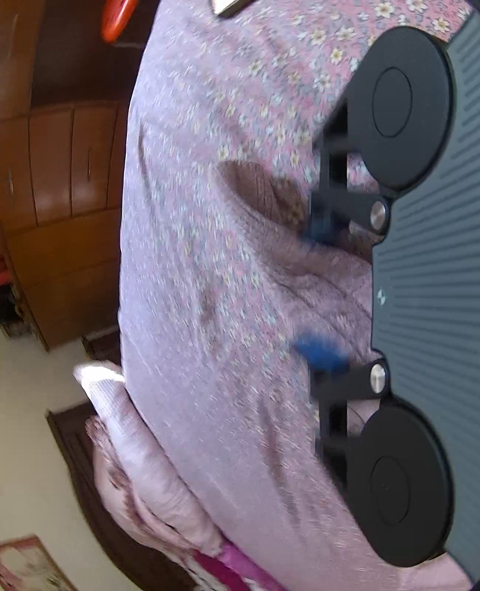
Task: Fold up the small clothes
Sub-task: 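Grasp the cardigan sleeve cuff with the right gripper, then lift the sleeve and lay it across the cardigan body with the right gripper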
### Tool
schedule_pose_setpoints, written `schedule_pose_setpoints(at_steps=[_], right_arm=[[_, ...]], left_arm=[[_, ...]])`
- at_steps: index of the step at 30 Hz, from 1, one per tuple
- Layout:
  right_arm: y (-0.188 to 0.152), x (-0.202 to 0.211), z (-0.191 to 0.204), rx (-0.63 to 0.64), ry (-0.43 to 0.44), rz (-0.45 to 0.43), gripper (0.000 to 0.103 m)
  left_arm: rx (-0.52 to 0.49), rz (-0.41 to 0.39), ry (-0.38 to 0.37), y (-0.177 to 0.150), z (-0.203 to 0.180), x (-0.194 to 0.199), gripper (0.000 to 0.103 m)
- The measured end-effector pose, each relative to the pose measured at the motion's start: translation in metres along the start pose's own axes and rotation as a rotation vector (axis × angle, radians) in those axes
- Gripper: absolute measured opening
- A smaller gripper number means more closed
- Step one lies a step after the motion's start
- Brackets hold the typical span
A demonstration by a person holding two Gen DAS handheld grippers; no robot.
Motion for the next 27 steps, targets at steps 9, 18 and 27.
schedule_pose_setpoints(at_steps=[9, 18, 27], right_arm=[[0.021, 0.065, 0.005, 0.041, 0.042, -0.115, 0.012], [0.044, 0.139, 0.008, 0.067, 0.062, -0.177, 0.011], [0.025, 0.210, 0.093, 0.136, 0.244, -0.197, 0.011]], left_arm=[[-0.011, -0.008, -0.011, 0.000, 0.001, 0.001, 0.103], [-0.032, -0.009, -0.044, 0.008, 0.003, 0.014, 0.103], [-0.014, -0.039, -0.052, 0.026, 0.018, 0.029, 0.103]])
Point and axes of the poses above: each gripper's, at about its wrist camera, not at the fingertips, and x roughly against the way its jaws point, z to its left, y to its top, the point moved 6 cm from there along -x, roughly the way its jaws point, and after that the axes turned 2 degrees about x, right-handed, at the moved point
